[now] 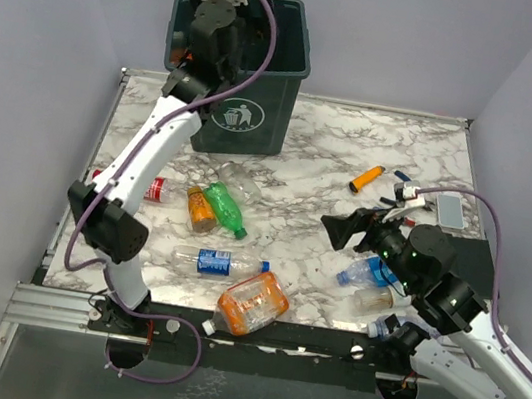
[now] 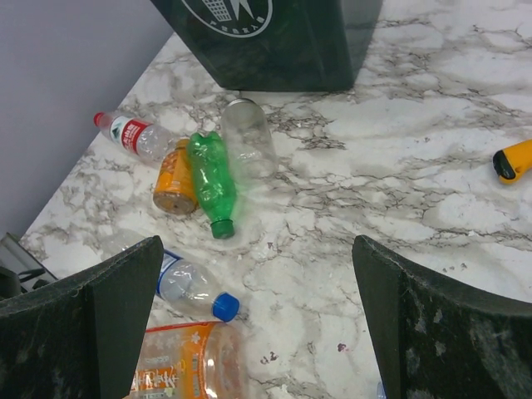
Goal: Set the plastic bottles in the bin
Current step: Move the plastic bottle to the center of the board.
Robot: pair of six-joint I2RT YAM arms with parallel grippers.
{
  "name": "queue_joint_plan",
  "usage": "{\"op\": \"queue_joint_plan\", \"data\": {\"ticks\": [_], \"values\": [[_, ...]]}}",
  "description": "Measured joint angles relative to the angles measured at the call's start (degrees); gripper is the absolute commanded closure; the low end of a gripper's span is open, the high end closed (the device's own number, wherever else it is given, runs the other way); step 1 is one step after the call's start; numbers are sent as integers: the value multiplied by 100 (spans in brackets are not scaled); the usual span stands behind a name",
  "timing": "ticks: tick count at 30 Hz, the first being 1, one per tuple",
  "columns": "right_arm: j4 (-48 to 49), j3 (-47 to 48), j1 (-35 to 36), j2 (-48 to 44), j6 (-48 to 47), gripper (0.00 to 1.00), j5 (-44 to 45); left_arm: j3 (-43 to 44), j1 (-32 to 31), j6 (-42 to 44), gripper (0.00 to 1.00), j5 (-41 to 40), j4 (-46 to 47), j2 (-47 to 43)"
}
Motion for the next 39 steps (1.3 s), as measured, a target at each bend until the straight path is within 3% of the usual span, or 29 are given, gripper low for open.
{"op": "queue_joint_plan", "data": {"ticks": [5,9,17,23,29,34,39], "values": [[28,70,0,201,-4,0,-2,-529,-61,94,1,50,96,-1040],[31,70,0,363,-2,0,-11,-1134,-103,302,1,-466,157,-1676],[111,70,0,407,0,0,-66,-1921,-57,232,4,-1386,-354,-1823],[74,127,0,627,-52,0,-420,-2680,-76,-496,1,-264,-693,-2234],[31,339,0,1534,-151,2,-1141,-3692,-560,-706,1,839,-640,-3270],[293,238,0,2461,20,5,-1572,-5224,-850,-752,1,973,-623,-4533],[1067,227,0,3604,372,8,-2015,-6754,-852,-957,1,542,-680,-5705]]}}
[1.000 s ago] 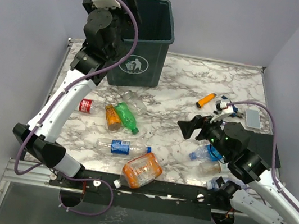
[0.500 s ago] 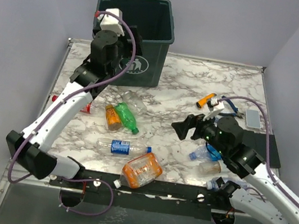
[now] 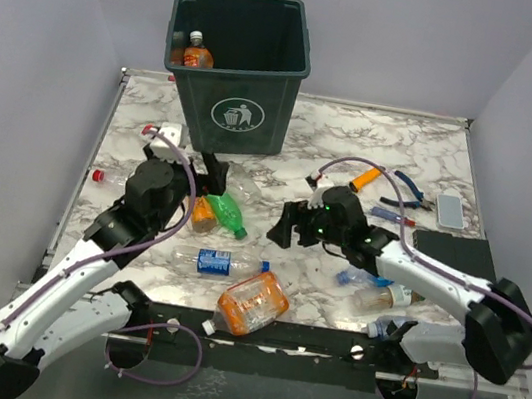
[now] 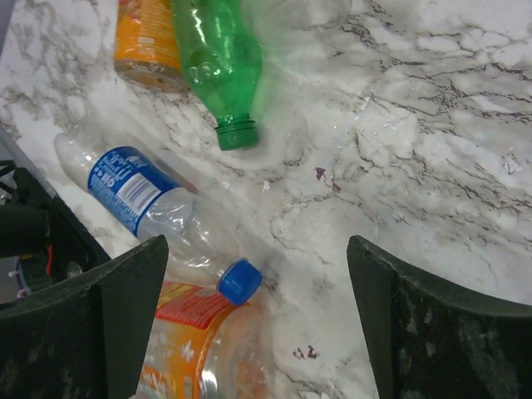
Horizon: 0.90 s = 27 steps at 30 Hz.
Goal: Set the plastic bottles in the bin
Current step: Move the plastic bottle to the center of the board.
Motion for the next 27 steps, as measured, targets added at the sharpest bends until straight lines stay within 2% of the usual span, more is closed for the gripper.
{"op": "queue_joint_plan", "data": {"ticks": [5,12,18,27], "values": [[605,413,0,1248,293,5,-7,-909,2,-284,1,-601,-31,-765],[933,2015,0,2800,229,2,249,-1375,2,-369,1,-1003,101,-1034],[748,3141,-2,3674,-55,2,518,-1569,2,-372,1,-1106,177,-1217],[293,3571,-35,4299,-385,7,516,-1572,2,-369,1,-1172,260,-1231]]}}
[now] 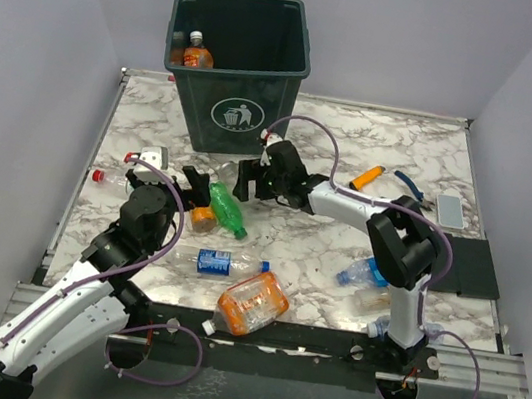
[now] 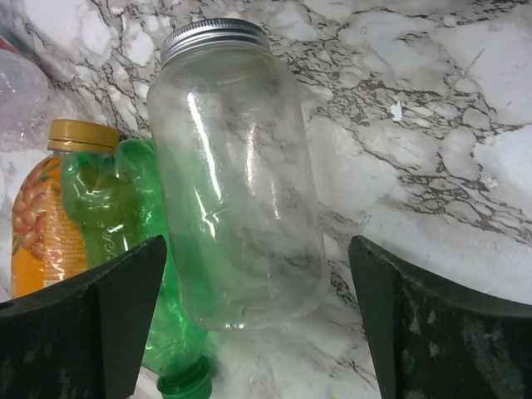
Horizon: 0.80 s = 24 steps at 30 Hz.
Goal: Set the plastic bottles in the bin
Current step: Move the plastic bottle to the center of the board.
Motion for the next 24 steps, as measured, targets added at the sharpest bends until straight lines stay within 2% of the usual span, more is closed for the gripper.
{"op": "queue_joint_plan", "data": {"ticks": [8,13,16,19,24], "values": [[-203,243,-7,297,-105,13,-214,-2,0,0,1,-9,42,-2],[-219,186,-7,308,-140,28,-256,-4,0,0,1,-9,42,35],[-107,92,-13,286,-136,32,-249,-4,0,0,1,-9,44,63],[28,-273,-17,39,-103,32,-164,-9,0,0,1,-9,42,92],[-4,-1526,-17,-1075,59,32,365,-9,0,0,1,-9,44,96]]}}
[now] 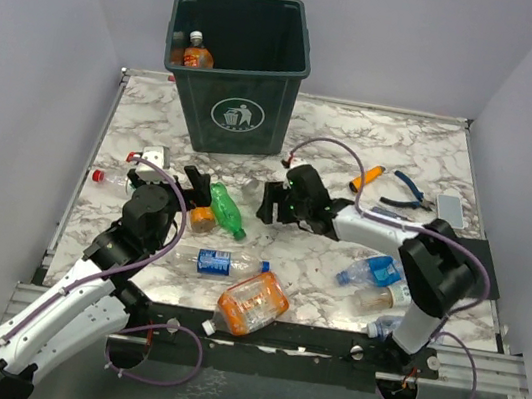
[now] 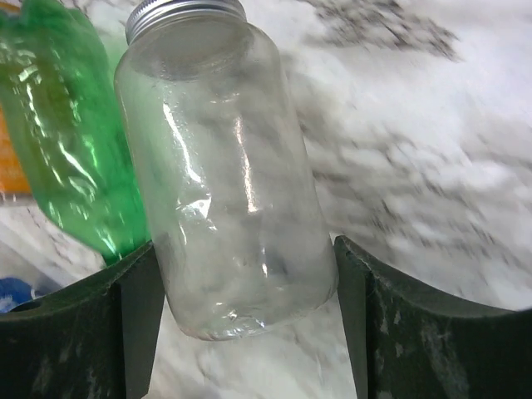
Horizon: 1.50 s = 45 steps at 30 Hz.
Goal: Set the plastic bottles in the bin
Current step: Move the plastic bottle to the center of the board, then pick up the plastic bottle at the center of the board.
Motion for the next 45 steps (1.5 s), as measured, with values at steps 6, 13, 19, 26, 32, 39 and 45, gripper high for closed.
{"op": "queue_joint_plan", "data": {"ticks": [6,13,19,26,32,39,45], "values": [[-173,-1513,-2,-1633,474,31,704,0,0,-4,1,0,0,4],[-861,-2131,-13,-2175,914,19,905,-2,0,-24,1,4,7,52],[-1322,-2109,-13,-2194,1056,1,896,-2,0,-24,1,4,9,74],[-2236,-1486,-13,-2118,883,0,903,-9,0,-26,1,4,37,72],[-2879,-476,-13,-1604,278,0,933,-11,0,-26,1,9,42,79],[-3383,214,-66,-787,-321,1,944,-13,0,-26,1,11,42,76],[-3410,273,-173,-529,-590,7,824,-33,0,-26,1,33,44,76]]}}
